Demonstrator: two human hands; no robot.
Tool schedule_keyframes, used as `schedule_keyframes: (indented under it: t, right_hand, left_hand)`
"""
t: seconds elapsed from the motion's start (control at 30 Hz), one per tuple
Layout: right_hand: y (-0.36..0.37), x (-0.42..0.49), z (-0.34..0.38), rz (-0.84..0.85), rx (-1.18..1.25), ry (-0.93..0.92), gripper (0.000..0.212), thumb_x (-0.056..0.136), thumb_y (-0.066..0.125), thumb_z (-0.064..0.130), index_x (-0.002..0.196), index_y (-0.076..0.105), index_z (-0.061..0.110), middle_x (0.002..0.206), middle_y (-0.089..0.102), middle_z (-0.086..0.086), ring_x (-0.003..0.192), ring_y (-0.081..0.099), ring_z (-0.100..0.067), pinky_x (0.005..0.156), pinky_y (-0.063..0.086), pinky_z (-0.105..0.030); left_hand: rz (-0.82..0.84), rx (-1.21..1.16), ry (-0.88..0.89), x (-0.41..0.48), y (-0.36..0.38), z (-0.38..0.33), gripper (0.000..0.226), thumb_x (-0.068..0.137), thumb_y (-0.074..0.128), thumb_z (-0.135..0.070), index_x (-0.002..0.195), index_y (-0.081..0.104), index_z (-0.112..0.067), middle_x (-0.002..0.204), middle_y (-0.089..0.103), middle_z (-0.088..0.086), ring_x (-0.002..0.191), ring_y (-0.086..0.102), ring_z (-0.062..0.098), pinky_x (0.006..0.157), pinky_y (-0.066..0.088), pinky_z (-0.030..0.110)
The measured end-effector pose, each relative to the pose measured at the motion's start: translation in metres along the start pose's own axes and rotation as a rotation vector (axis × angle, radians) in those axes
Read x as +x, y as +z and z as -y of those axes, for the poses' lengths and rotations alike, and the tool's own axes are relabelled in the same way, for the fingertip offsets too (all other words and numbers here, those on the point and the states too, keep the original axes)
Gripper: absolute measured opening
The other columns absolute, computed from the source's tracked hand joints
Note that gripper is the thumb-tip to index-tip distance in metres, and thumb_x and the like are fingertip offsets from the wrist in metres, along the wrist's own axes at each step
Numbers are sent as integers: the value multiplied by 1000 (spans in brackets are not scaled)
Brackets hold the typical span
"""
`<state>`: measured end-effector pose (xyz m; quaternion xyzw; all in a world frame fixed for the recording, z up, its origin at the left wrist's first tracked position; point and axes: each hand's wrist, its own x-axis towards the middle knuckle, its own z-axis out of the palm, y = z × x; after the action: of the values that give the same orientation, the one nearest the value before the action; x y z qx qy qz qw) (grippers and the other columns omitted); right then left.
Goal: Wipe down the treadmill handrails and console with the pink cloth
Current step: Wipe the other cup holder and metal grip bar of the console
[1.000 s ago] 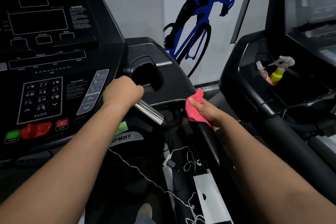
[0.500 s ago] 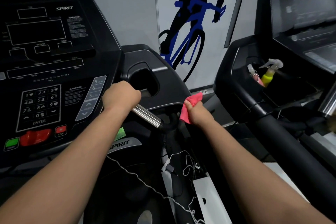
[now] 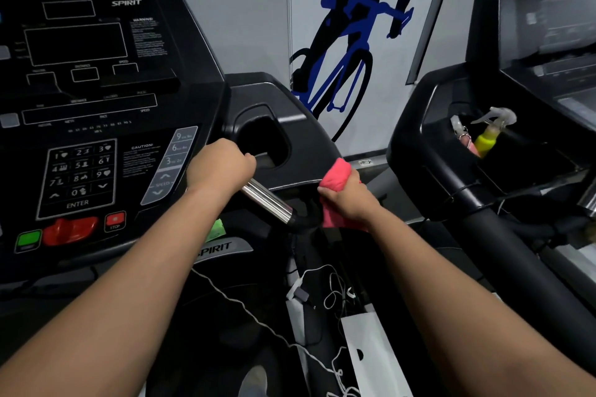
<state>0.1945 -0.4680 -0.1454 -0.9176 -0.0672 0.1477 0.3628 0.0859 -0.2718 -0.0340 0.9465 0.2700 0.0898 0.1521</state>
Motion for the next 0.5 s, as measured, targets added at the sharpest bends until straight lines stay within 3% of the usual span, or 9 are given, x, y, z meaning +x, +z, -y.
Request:
schedule_keyframes:
  t: [0.07, 0.1, 0.17, 0.2, 0.27, 0.33, 0.37, 0.43, 0.5]
  right_hand:
    - [-2, 5, -8, 73, 239, -16, 103, 64, 71, 66, 141, 30, 11, 132, 53, -13, 118, 55, -27, 103, 42, -42]
    - [-1, 10, -16, 123, 350, -16, 96, 64, 72, 66, 135, 39, 12, 126, 59, -10, 110, 61, -22, 99, 46, -42]
    - [-4, 10, -23, 247, 496, -3, 55, 84, 62, 53, 115, 54, 9, 104, 67, -8, 88, 66, -16, 84, 53, -34]
    - [-10, 4, -21, 290, 514, 36, 44, 91, 53, 50, 107, 57, 9, 95, 67, -8, 80, 66, -16, 75, 55, -28]
    - [-17, 4, -27, 319, 549, 134, 58, 87, 47, 62, 104, 61, 8, 91, 69, -10, 80, 67, -21, 72, 56, -24]
    - [-13, 4, -35, 385, 630, 191, 77, 78, 45, 74, 114, 62, 8, 103, 69, -11, 91, 68, -25, 87, 54, -34]
    - [-10, 8, -39, 396, 702, 220, 75, 79, 41, 75, 114, 61, 11, 104, 68, -8, 90, 68, -23, 88, 53, -37]
    - [-7, 11, -40, 381, 701, 254, 72, 85, 33, 74, 110, 61, 13, 95, 66, -4, 78, 66, -20, 80, 52, -36]
    - [-5, 15, -36, 425, 755, 377, 83, 84, 30, 76, 98, 67, 3, 79, 67, -13, 65, 66, -27, 69, 56, -35]
  left_hand:
    - [-6, -4, 1, -1, 0, -1, 36, 89, 46, -27, 57, 44, -11, 60, 47, 5, 66, 50, 29, 54, 34, 29]
    - [-8, -6, 2, -2, 0, -1, 36, 89, 46, -27, 57, 44, -11, 60, 48, 5, 67, 50, 29, 56, 34, 29]
    - [-12, -5, -2, -2, 1, -1, 36, 89, 46, -27, 57, 45, -10, 59, 49, 5, 67, 51, 30, 57, 34, 29]
    - [-16, -2, -8, -3, 1, -1, 35, 88, 46, -26, 57, 46, -10, 60, 50, 6, 68, 52, 30, 57, 34, 29]
    - [-31, 9, -23, -2, 2, -2, 34, 88, 47, -26, 59, 47, -9, 63, 52, 7, 69, 53, 30, 56, 34, 28]
    - [-43, 32, -31, -1, 3, -3, 34, 88, 48, -27, 59, 48, -9, 64, 53, 7, 67, 53, 29, 51, 31, 26]
    - [-48, 41, -31, 0, 4, -4, 34, 88, 48, -27, 59, 48, -9, 64, 53, 7, 66, 53, 28, 50, 30, 25]
    - [-53, 51, -33, 2, 4, -6, 33, 86, 49, -25, 58, 49, -9, 63, 54, 7, 62, 52, 27, 48, 29, 24]
    - [-51, 54, -32, 3, 4, -5, 31, 85, 50, -24, 57, 49, -8, 62, 54, 7, 58, 51, 27, 47, 28, 24]
